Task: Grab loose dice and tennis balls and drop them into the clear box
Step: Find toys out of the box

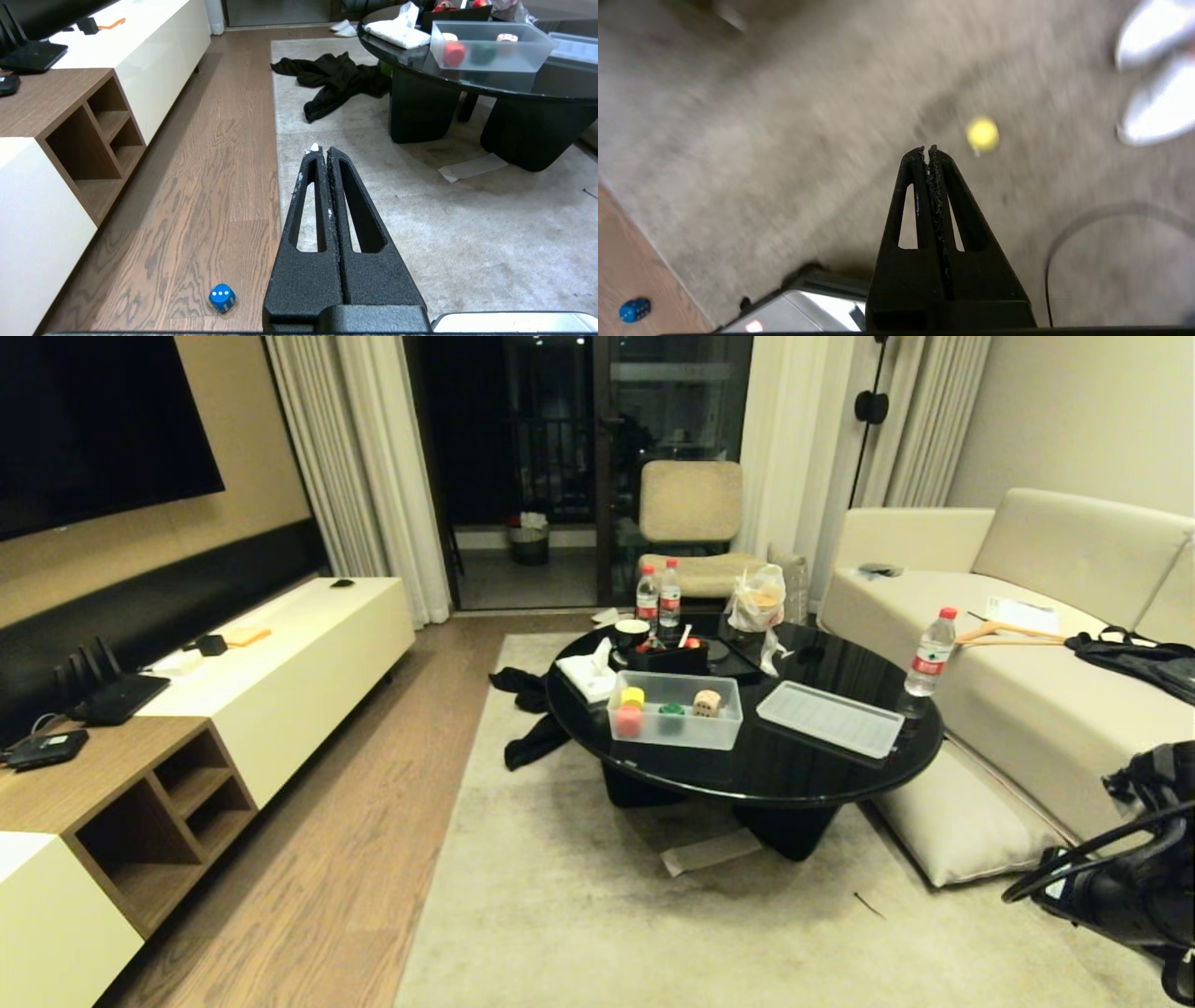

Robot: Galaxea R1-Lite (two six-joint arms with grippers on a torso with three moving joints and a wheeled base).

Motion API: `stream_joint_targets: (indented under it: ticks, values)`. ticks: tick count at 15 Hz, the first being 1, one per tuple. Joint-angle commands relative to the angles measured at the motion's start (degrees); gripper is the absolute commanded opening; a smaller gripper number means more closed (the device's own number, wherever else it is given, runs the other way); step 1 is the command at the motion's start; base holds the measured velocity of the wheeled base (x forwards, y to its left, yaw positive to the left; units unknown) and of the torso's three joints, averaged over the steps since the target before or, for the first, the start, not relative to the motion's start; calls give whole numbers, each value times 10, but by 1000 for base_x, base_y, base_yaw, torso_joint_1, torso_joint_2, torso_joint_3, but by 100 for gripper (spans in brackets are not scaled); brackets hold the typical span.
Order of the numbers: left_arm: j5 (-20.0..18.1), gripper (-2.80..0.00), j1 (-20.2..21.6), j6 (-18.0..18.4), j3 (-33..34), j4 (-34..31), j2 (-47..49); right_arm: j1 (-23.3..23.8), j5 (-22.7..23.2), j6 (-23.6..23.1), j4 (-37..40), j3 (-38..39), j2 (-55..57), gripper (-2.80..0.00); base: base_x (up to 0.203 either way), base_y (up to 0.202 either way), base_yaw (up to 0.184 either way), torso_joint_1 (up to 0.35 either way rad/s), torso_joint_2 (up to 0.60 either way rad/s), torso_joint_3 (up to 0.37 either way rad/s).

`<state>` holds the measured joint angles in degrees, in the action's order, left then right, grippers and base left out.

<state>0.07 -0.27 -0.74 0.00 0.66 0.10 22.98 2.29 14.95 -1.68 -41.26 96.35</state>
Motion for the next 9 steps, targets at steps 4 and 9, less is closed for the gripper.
stream_joint_targets:
  ticks: [4, 9]
  values:
    - [0, -280, 0, 0, 1, 0, 0, 50, 5, -4, -83, 59, 163, -280, 0, 0, 0, 0, 0, 0]
    - [0, -280, 0, 0, 1, 0, 0, 59, -37, -7, -313, 139, 328, -280, 0, 0, 0, 0, 0, 0]
